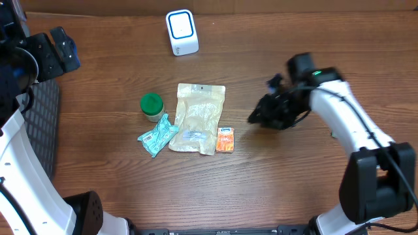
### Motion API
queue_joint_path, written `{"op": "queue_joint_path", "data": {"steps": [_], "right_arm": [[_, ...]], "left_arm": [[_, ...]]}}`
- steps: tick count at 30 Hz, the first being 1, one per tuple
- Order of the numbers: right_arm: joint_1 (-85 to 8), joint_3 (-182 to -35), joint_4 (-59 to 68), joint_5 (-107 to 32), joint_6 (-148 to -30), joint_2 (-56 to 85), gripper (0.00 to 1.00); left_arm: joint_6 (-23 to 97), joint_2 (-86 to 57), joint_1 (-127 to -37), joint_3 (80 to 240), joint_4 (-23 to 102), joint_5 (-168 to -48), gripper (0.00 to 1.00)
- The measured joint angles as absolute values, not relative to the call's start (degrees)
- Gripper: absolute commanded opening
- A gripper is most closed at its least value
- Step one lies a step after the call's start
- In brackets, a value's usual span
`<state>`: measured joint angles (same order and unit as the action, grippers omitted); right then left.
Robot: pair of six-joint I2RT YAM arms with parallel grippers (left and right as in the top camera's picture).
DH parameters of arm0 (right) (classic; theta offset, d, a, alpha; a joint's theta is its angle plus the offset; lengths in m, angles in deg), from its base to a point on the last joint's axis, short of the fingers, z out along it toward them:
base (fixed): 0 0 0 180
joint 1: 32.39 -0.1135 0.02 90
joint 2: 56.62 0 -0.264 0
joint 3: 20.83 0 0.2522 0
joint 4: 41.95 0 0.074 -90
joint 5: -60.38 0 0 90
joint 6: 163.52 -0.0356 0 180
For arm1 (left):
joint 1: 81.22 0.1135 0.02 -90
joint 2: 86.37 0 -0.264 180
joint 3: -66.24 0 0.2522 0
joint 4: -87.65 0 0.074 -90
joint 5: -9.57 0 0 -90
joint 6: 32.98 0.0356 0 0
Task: Scan the item barcode
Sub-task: 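Lower the right gripper onto the orange Kleenex pack and grasp it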
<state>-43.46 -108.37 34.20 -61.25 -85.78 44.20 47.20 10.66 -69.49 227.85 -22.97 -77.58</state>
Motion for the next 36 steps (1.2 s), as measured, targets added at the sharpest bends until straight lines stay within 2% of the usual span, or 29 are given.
{"op": "queue_joint_path", "data": {"steps": [5,10,16,29,32,35,36], "right_arm": [[-53.15,-100.87,26.16,-60.21,-92.31,44.22,0.41],[-57.69,-95.21,17.74,-59.99,-99.33,44.24,0.37],[-59.22,-91.19,10.05,-59.29,-107.5,44.68,0.35],[-58.87,-90.38,9.35,-58.11,-113.05,46.43,0.33],[-57.08,-90.38,9.35,-58.11,-112.53,46.43,0.25],[-54.59,-90.38,9.4,-58.13,-111.7,46.43,0.06],[-53.87,-90.38,9.35,-58.13,-111.2,46.43,0.04]], "left_arm": [[47.2,10.66,-69.49,227.85,-22.99,-77.58,1.0],[47.2,10.66,-69.49,227.85,-22.97,-77.58,1.0],[47.2,10.66,-69.49,227.85,-22.99,-77.58,1.0],[47.2,10.66,-69.49,227.85,-22.97,-77.58,0.99],[47.2,10.66,-69.49,227.85,-22.97,-77.58,1.0],[47.2,10.66,-69.49,227.85,-22.97,-77.56,1.0],[47.2,10.66,-69.49,227.85,-22.99,-77.58,0.99]]}}
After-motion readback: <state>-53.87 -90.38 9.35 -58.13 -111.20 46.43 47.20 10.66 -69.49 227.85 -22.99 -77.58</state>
